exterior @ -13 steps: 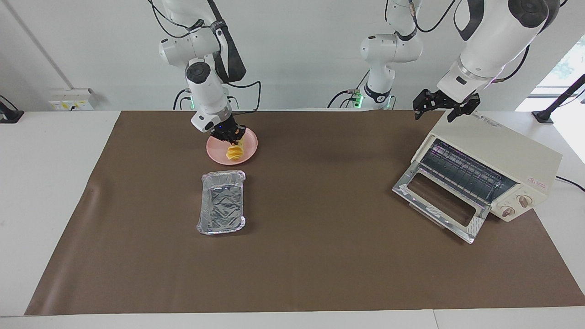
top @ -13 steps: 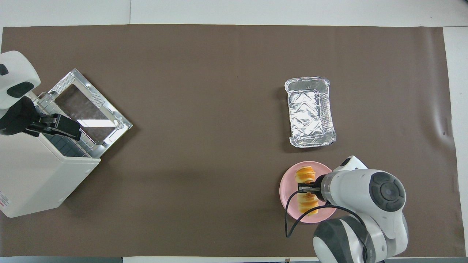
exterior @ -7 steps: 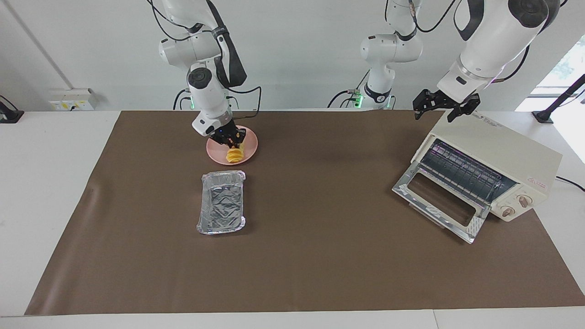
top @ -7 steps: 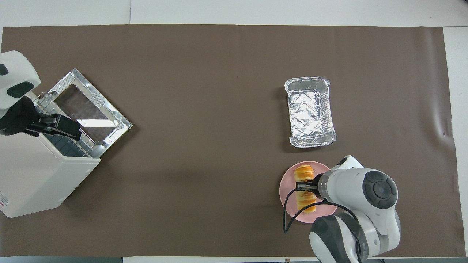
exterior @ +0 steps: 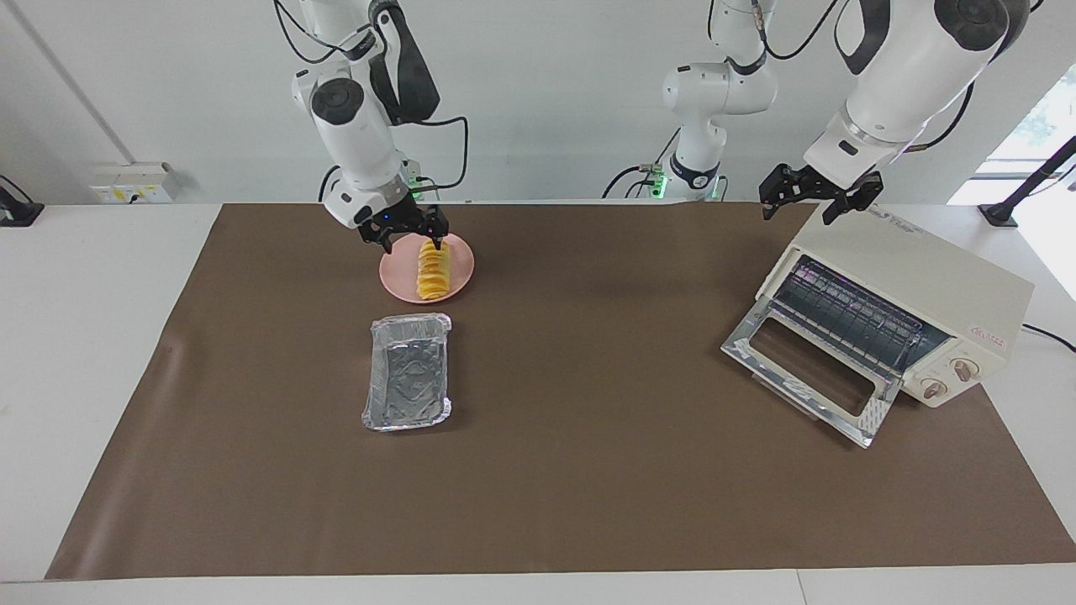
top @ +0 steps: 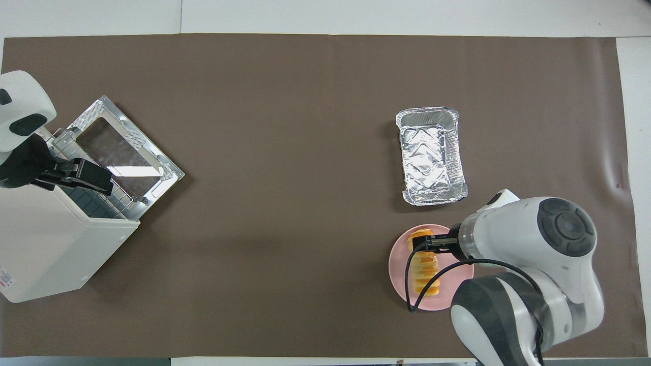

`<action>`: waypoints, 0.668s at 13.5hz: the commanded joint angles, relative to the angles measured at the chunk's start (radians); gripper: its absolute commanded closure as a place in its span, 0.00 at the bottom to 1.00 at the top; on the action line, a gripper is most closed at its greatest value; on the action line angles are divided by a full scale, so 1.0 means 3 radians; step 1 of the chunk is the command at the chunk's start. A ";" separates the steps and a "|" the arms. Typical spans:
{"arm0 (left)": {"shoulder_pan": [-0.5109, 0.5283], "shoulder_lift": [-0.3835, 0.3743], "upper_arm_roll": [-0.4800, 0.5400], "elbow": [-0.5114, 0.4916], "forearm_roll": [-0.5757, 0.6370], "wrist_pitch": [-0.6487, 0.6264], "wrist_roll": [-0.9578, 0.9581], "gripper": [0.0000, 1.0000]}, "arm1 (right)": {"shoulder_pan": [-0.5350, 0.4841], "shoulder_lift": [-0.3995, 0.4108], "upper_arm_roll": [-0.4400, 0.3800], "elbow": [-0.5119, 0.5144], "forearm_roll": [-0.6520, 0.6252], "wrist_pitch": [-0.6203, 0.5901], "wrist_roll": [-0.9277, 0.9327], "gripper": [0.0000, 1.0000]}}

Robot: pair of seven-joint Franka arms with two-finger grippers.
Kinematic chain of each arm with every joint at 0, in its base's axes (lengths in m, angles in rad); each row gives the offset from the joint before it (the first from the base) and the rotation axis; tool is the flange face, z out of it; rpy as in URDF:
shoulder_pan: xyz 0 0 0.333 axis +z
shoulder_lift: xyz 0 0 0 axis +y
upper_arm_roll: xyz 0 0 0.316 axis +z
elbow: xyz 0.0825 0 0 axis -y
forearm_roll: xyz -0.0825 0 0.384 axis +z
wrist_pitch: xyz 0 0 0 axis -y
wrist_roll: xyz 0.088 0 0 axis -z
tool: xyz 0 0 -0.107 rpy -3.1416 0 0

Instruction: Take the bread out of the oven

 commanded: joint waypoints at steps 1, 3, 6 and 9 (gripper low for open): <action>0.0033 -0.0072 -0.0025 -0.0079 0.0054 0.0063 0.0024 0.00 | -0.0209 -0.0093 0.0000 0.0351 -0.0138 -0.0346 -0.0292 0.00; 0.0033 -0.0077 -0.0025 -0.0079 0.0054 0.0063 0.0024 0.00 | -0.0428 -0.0098 0.0000 0.0652 -0.0219 -0.0632 -0.0594 0.00; 0.0033 -0.0072 -0.0025 -0.0079 0.0054 0.0063 0.0024 0.00 | -0.0715 0.0065 0.0015 0.1153 -0.0281 -0.0939 -0.0911 0.00; 0.0033 -0.0077 -0.0025 -0.0079 0.0054 0.0063 0.0024 0.00 | -0.0833 0.0295 0.0015 0.1588 -0.0357 -0.1093 -0.1025 0.00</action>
